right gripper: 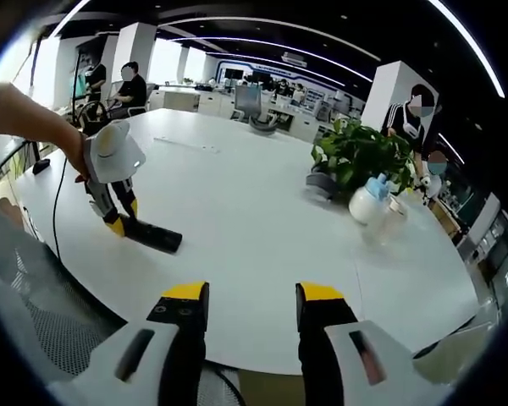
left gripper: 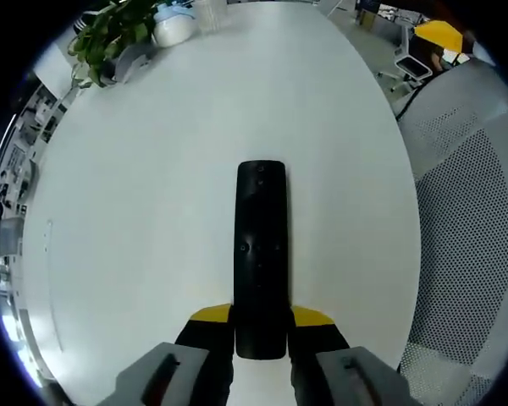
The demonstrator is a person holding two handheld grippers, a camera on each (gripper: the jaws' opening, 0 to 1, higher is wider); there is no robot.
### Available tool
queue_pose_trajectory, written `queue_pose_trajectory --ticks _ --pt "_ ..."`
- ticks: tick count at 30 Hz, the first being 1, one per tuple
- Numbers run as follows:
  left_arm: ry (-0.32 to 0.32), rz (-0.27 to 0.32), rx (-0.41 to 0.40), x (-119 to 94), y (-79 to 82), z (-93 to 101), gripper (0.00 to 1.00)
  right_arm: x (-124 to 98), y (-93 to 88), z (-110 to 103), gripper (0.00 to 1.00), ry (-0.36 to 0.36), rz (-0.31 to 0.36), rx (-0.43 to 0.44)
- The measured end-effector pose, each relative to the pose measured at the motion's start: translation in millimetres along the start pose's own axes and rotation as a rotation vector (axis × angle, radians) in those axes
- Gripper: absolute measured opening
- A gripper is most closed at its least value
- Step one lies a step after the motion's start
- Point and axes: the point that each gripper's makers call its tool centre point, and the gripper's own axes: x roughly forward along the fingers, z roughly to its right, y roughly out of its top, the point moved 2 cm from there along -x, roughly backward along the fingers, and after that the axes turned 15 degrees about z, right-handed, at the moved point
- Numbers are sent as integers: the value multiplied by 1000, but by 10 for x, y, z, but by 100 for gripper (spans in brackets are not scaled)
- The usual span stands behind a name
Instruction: Press the specified remote control buttons in sequence, fully releasing each button before pressing the next.
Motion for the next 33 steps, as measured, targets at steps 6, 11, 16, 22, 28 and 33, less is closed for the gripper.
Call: queue_pose_trajectory --ticks 6,11,16,22,28,33 --pt "6 12 -11 -2 -5 48 24 3 -14 -6 42 4 -7 -5" --pt "11 21 -18 -6 -10 93 24 4 -10 -13 41 8 -5 -1" --pt "15 28 -25 -9 -17 146 24 8 -5 -30 40 20 -3 0" --pt "18 31 -31 -13 -22 224 24 4 -2 -40 40 24 -1 -3" --pt "22 40 -42 -23 -27 271 24 -2 5 -33 40 20 5 5" --pt "15 25 -28 -18 -19 332 24 -5 4 -22 39 14 6 6"
